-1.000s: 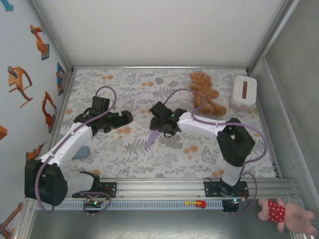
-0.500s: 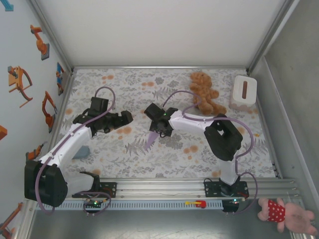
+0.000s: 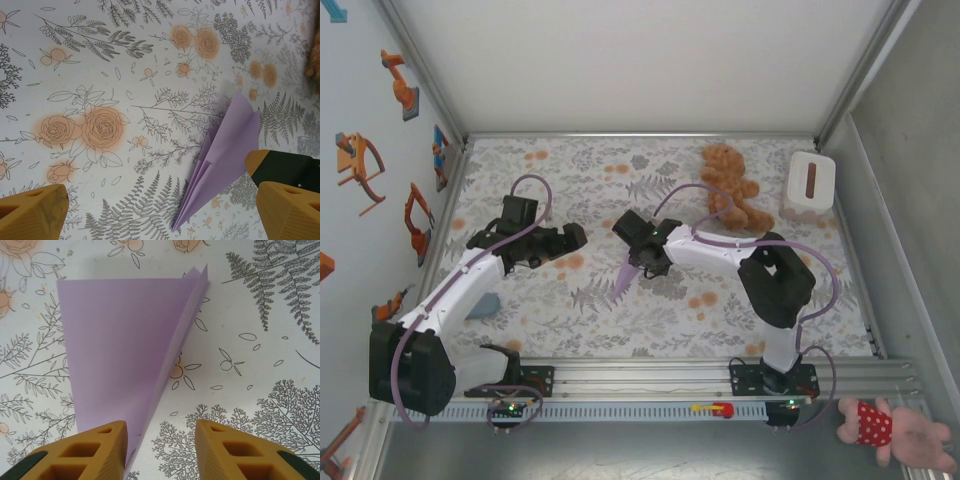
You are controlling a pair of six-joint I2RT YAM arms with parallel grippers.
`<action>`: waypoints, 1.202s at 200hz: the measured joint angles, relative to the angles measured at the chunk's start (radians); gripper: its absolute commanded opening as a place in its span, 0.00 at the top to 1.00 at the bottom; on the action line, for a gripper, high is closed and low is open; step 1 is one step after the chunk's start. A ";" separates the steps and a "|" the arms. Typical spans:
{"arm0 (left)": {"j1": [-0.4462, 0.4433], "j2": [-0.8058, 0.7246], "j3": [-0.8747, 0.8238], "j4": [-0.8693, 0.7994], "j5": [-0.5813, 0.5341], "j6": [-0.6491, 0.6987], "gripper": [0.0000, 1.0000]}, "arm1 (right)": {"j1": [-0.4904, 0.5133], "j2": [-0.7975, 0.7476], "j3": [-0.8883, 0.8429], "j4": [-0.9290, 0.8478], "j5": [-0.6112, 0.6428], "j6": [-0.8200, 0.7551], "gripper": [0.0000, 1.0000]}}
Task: Fold a paper plane with a square sheet of paper (pick it up from the middle)
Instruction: Turn over the paper plane at the center of the table.
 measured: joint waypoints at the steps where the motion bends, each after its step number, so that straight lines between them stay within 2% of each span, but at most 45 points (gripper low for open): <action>1: 0.000 0.000 0.000 0.000 0.000 0.000 0.04 | 0.000 0.000 -0.001 0.000 0.000 0.000 0.64; 83: 0.000 0.000 0.000 0.000 0.000 0.000 0.04 | 0.000 0.000 -0.026 0.037 -0.024 0.027 0.91; 101: 0.000 0.000 0.000 0.000 -0.001 0.000 0.04 | 0.000 0.000 -0.027 0.042 -0.023 0.026 1.00; 139: 0.001 -0.001 -0.002 0.000 -0.008 -0.009 0.04 | 0.000 -0.012 -0.037 0.060 0.000 0.008 1.00; 179: 0.042 -0.016 -0.031 0.010 -0.001 -0.046 0.04 | -0.001 -0.088 -0.040 0.119 0.010 -0.151 1.00; 210: 0.100 -0.031 -0.064 0.045 0.032 -0.093 0.04 | -0.014 -0.115 -0.039 0.242 -0.082 -0.299 1.00; 240: 0.124 -0.048 -0.096 0.078 0.043 -0.130 0.04 | -0.054 -0.105 -0.061 0.418 -0.234 -0.353 1.00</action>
